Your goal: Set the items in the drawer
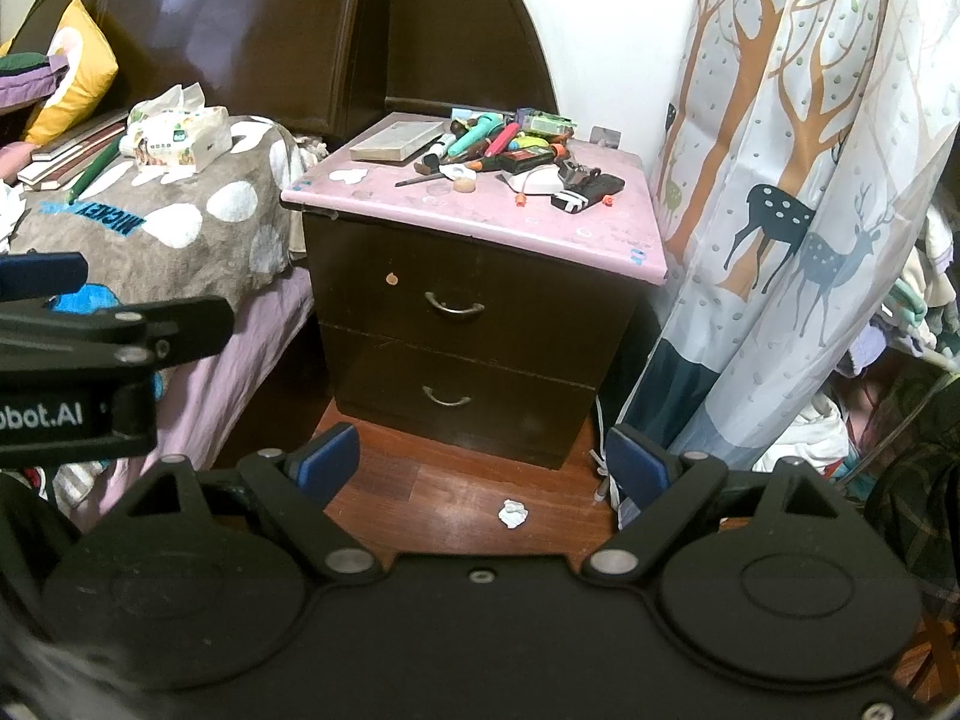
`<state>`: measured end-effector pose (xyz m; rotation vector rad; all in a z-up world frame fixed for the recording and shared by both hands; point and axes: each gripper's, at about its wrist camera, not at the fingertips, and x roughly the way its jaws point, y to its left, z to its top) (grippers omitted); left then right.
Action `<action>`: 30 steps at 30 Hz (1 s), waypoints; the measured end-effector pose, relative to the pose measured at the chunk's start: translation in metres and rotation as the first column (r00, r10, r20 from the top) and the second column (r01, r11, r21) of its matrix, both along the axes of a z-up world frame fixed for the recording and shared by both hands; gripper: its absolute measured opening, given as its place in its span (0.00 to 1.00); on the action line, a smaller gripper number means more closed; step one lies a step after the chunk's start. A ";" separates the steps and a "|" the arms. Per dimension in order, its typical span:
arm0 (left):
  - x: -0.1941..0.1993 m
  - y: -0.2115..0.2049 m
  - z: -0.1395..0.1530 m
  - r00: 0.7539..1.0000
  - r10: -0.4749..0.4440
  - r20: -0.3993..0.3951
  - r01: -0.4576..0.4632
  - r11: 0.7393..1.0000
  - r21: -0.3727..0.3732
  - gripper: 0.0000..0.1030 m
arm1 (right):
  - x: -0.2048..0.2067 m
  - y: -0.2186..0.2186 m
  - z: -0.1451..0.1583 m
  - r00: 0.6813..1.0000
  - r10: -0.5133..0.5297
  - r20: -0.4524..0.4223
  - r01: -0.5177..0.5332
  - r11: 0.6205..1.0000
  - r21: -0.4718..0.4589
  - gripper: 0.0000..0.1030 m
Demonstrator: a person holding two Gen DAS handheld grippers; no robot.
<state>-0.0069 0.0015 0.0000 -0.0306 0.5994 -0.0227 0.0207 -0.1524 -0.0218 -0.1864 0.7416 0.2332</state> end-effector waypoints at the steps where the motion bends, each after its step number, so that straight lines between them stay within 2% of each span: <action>1: -0.001 -0.001 0.001 1.000 0.001 0.001 -0.001 1.000 0.006 0.95 | 0.000 0.000 0.001 1.000 0.001 0.002 -0.001 1.000 0.000 0.88; 4: -0.005 -0.003 0.006 1.000 0.008 0.011 -0.008 0.999 0.031 0.95 | -0.001 0.000 0.003 1.000 0.003 0.008 -0.003 1.000 0.002 0.88; 12: -0.013 0.006 0.018 0.998 0.040 0.057 -0.038 0.999 -0.028 0.95 | -0.007 0.000 0.011 0.998 0.034 0.048 -0.036 0.999 0.037 0.88; 17: -0.001 0.010 0.018 0.997 0.038 0.069 -0.037 0.999 -0.016 0.96 | 0.000 -0.006 0.012 0.995 0.047 0.091 -0.053 0.996 0.072 0.92; 20: 0.017 0.013 0.014 0.998 0.026 0.065 -0.024 0.999 -0.024 1.00 | 0.019 -0.007 0.007 0.994 0.052 0.097 -0.058 0.996 0.069 0.96; 24: 0.042 0.018 0.008 0.998 0.012 0.060 -0.010 1.000 -0.025 1.00 | 0.045 -0.008 -0.001 0.993 0.058 0.106 -0.065 0.996 0.065 0.97; 27: 0.066 0.024 0.004 0.999 0.013 0.036 -0.011 0.999 -0.046 1.00 | 0.065 -0.009 -0.007 0.993 0.062 0.104 -0.068 0.996 0.059 0.97; 30: 0.089 0.031 -0.003 1.000 0.004 0.010 -0.003 0.995 -0.097 1.00 | 0.086 -0.009 -0.012 0.997 0.040 0.069 -0.045 0.996 0.075 0.97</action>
